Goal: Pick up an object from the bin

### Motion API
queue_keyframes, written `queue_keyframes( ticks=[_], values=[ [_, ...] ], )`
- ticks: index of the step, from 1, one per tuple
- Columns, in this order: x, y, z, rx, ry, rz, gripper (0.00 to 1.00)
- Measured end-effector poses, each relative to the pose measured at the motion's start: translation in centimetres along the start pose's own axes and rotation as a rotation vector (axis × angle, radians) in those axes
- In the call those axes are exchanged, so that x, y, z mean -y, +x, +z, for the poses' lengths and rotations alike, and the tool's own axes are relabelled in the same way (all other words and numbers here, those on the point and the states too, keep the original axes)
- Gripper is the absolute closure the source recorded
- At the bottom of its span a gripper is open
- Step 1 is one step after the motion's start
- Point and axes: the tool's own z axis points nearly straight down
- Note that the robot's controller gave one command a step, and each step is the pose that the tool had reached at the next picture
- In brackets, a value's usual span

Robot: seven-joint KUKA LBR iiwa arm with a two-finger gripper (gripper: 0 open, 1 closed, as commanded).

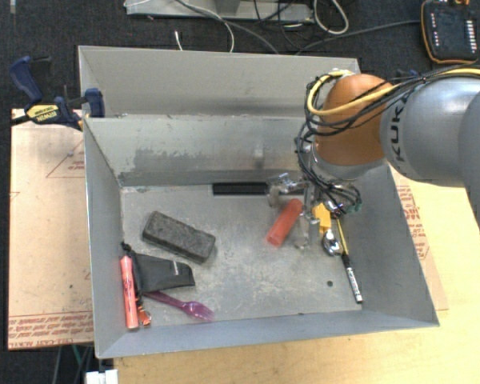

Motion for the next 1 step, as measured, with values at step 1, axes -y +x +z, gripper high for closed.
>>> queue_keyframes(
  ticks=[1],
  values=[
    [0.5, -0.64, -0.21, 0.008, 0.003, -0.052, 0.0]
  ],
)
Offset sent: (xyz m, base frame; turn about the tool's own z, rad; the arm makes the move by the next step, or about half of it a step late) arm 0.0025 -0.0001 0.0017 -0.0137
